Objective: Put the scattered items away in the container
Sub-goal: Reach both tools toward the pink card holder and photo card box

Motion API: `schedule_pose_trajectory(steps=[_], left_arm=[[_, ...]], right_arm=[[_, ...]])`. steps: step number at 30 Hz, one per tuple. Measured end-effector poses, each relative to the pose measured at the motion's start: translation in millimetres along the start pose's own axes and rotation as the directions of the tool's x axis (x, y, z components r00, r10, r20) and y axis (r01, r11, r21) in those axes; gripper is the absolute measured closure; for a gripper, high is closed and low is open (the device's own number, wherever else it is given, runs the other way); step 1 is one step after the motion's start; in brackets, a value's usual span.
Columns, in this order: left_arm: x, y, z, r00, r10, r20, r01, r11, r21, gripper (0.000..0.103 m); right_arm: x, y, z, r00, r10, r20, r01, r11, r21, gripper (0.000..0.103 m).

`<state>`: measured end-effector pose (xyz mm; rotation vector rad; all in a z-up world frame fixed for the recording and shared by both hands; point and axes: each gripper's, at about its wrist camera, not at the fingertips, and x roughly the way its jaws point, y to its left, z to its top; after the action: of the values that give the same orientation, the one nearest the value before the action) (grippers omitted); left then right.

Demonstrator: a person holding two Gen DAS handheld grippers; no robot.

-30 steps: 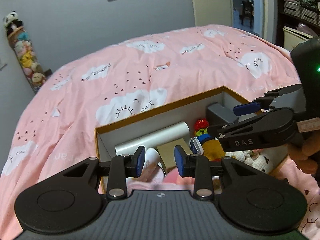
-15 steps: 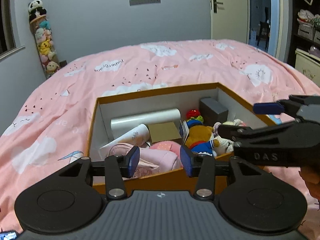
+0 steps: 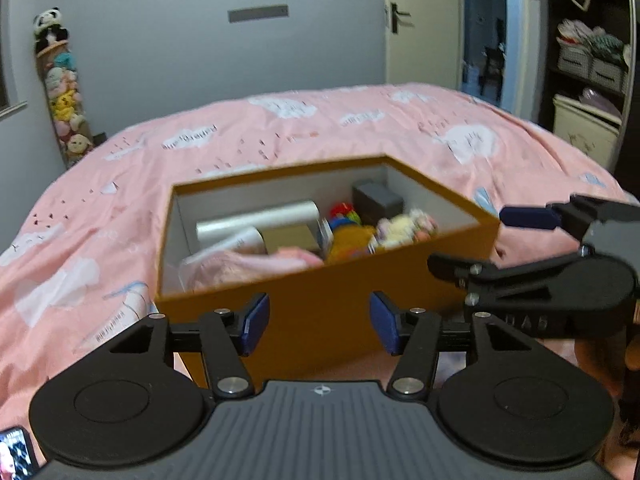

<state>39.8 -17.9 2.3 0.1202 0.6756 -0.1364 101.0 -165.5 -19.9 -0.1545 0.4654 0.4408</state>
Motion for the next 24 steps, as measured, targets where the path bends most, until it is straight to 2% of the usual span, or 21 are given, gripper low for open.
schedule_pose_trajectory(steps=[6,10,14,20,22,24], left_arm=[[9,-6,-19,0.994,-0.048,-0.094,0.051,0.998,0.033,0.037],[17,-3,-29,0.982,-0.079,-0.171,0.08,0.997,-0.001,0.037],[25,2,-37,0.969,-0.085,-0.234,0.081,0.996,-0.029,0.037],[33,4,-43,0.947,-0.104,-0.304,0.095,0.995,-0.042,0.037],[36,4,-44,0.939,-0.101,-0.328,0.094,0.995,-0.038,0.037],[38,5,-45,0.932,-0.101,-0.349,0.093,0.995,-0.039,0.037]], right_arm=[[-4,-8,-18,0.998,0.001,-0.064,0.003,0.998,0.064,0.013],[0,-13,-31,0.991,-0.002,-0.134,0.014,0.996,0.09,0.013],[7,-17,-41,0.98,-0.012,-0.2,0.035,0.993,0.113,0.013],[19,-25,-51,0.958,0.021,-0.287,0.029,0.985,0.17,0.015],[24,-27,-55,0.949,0.038,-0.312,0.023,0.982,0.188,0.018],[28,-28,-57,0.942,0.047,-0.332,0.021,0.98,0.199,0.027]])
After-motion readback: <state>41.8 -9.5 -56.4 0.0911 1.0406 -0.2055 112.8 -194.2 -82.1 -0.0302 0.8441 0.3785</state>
